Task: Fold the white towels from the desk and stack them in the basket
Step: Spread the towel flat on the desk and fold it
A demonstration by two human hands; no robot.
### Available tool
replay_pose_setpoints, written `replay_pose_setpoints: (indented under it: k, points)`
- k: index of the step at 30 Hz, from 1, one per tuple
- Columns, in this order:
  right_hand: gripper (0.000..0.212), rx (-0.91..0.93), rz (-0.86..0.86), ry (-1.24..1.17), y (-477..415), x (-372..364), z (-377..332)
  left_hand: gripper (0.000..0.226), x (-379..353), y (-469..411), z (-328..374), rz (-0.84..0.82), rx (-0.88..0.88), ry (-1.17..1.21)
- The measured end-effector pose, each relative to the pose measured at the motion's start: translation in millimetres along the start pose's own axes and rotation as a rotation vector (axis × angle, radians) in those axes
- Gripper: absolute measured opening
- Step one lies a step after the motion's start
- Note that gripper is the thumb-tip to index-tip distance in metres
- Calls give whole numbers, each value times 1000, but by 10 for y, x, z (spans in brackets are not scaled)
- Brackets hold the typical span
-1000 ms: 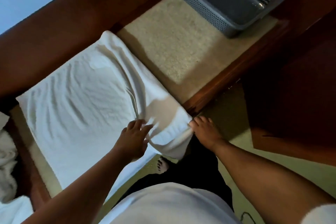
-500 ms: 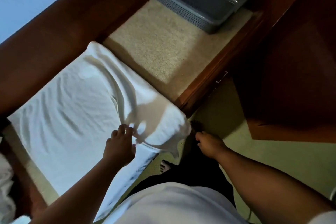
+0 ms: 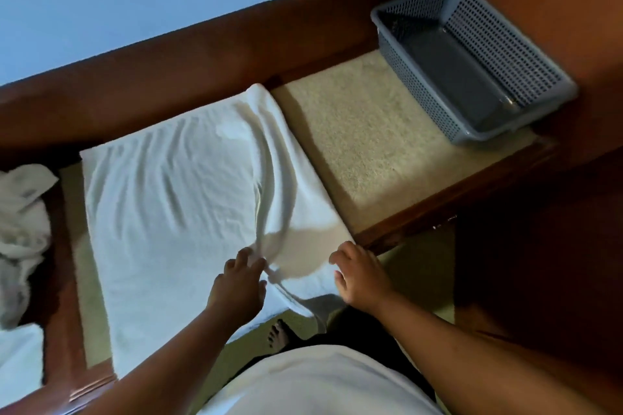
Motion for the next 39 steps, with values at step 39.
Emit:
replay_pose_setpoints:
  k: [39]
  points:
    - [70, 151, -48, 358, -4224, 736, -360, 37, 2214, -3244, -1469, 601, 533, 1139]
Point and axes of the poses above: each hand's wrist, its own y-axis away from the middle knuckle, its own x-axis out of the back of the hand, z = x × y, the point moved 10 cm from there along -y, towards the middle knuckle, and after that the axes turned 10 degrees about y, right-handed, at the moved point
